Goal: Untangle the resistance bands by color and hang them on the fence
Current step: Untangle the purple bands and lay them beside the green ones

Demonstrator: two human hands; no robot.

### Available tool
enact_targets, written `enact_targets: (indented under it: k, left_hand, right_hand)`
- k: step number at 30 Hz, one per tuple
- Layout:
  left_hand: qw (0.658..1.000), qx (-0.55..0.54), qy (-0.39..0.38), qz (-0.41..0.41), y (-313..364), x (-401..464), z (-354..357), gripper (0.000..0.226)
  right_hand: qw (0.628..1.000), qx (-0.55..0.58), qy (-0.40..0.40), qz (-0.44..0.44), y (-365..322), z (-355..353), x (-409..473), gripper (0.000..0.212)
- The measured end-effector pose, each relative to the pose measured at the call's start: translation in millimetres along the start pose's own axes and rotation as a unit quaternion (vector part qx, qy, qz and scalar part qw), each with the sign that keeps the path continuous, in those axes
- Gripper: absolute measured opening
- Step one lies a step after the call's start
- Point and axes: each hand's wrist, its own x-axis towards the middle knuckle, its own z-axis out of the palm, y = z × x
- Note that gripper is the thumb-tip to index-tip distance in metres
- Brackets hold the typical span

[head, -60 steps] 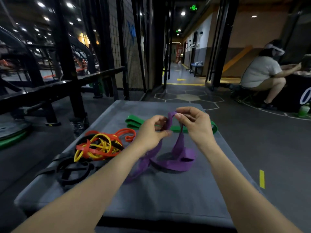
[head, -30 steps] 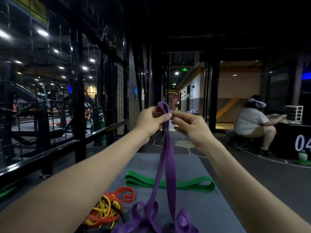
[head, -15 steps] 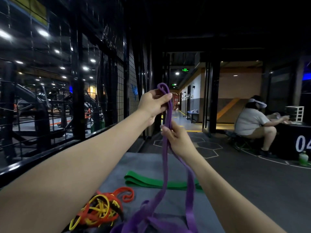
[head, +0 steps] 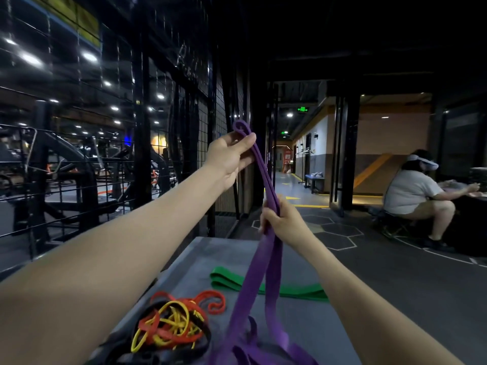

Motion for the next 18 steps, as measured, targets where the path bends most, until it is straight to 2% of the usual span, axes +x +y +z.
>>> enact_targets:
  k: [3,6,11,15,18]
  left_hand:
    - [0.999,-0.037,0.025,-0.004,1,-1,-14,0.012]
    - [0.997,-0.058,0.050,-0.011,-1,-5,-26,0.020]
    - [0.991,-0.096,0.095,-0.001,4,-4,-43,0.006]
    - [0.987,-0.100,0.122,-0.012,-3,-7,-56,0.008]
    - [0.983,-0.109,0.149,-0.025,-10,-8,-66,0.011]
  right_hand:
    - [1.000,-0.017,0.006,0.019,-3,1,0,0.021]
    - [0.996,-0.074,-0.023,0.038,-1,-3,1,0.018]
    - [0.988,-0.130,-0.057,0.054,22,-12,-13,0.011]
    - [0.984,-0.143,-0.050,0.092,42,-23,-22,0.020]
    - [0.979,-0.146,-0.060,0.126,55,-25,-29,0.017]
